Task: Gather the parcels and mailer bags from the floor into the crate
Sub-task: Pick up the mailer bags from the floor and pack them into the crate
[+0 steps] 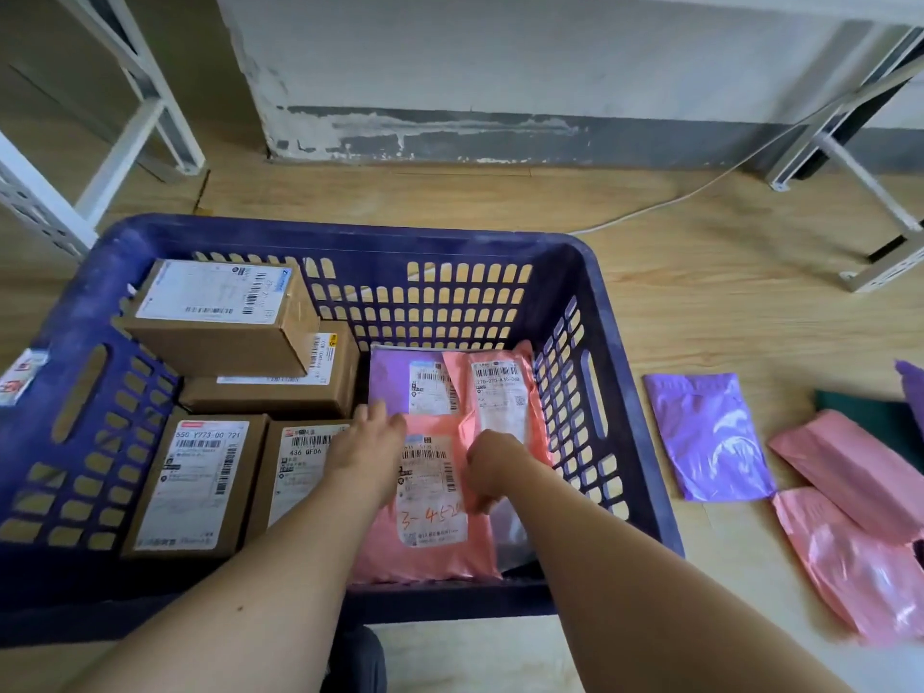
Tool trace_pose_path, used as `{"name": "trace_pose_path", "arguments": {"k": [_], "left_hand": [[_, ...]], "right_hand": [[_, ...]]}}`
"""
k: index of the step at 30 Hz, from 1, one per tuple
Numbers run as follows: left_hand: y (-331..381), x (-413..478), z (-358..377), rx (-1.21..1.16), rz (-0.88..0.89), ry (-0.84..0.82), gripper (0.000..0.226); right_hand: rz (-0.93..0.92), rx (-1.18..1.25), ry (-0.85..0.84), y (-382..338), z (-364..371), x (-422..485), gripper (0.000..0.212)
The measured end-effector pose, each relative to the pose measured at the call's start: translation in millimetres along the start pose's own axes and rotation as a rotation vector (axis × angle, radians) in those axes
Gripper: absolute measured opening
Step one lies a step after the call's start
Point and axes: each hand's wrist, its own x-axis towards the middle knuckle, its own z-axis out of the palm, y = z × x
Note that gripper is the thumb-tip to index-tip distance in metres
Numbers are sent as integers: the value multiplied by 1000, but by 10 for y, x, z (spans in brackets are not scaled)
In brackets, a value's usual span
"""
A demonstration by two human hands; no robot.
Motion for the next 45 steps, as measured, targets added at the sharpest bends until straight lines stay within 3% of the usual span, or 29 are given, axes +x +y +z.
{"name": "trace_pose_path", "arguments": {"k": [3, 6, 8, 9, 11, 13, 15, 17, 20, 23, 25, 28, 29, 31, 33, 38, 41, 45], "left_hand": [[106, 41, -75, 48, 100, -6, 71], [125, 87, 17, 16, 124, -306, 111], [103, 118, 74, -48, 80, -467, 121], [98, 132, 101, -68, 75, -497, 122], [107, 157, 124, -60, 74, -509, 127], [134, 168, 130, -55, 60, -535, 129], [155, 166, 132, -58, 43, -574, 134], [166, 181, 127, -70, 36, -604, 135], [175, 237, 135, -115, -22, -652, 123], [185, 270, 154, -222, -132, -631, 79], [185, 266, 116, -217, -97, -539, 61], [233, 250, 53, -246, -109, -544, 64], [258, 260, 54, -256, -143, -581, 73], [250, 279, 96, -138, -105, -696, 114], [228, 329, 160, -85, -82, -726, 127], [233, 325, 86, -111, -50, -679, 117], [266, 263, -65, -56, 4, -571, 99], [258, 238, -315, 5, 29, -451, 92]], "right_hand": [[16, -81, 37, 76, 56, -17, 29], [28, -157, 220, 98, 32, -13, 25], [-26, -19, 258, 85, -8, 22, 22], [-58, 136, 194, 84, -13, 35, 25], [-86, 429, -47, 62, 15, -8, 51], [-74, 468, -212, 54, 108, 5, 94], [-60, 418, -244, 42, 188, 80, 116], [-54, 430, -232, 47, 208, 148, 123], [-49, 426, -268, 57, 160, 154, 122], [-43, 396, -345, 73, 137, 154, 118], [-37, 372, -367, 93, 132, 191, 118], [-37, 336, -378, 105, 140, 236, 117], [-39, 330, -378, 108, 142, 248, 117], [-35, 324, -388, 95, 141, 265, 117], [-34, 305, -374, 89, 132, 283, 118], [-81, 299, -324, 68, 18, 183, 107], [-108, 350, -254, 51, -113, 85, 102], [-153, 492, -110, 47, -399, -101, 94]]}}
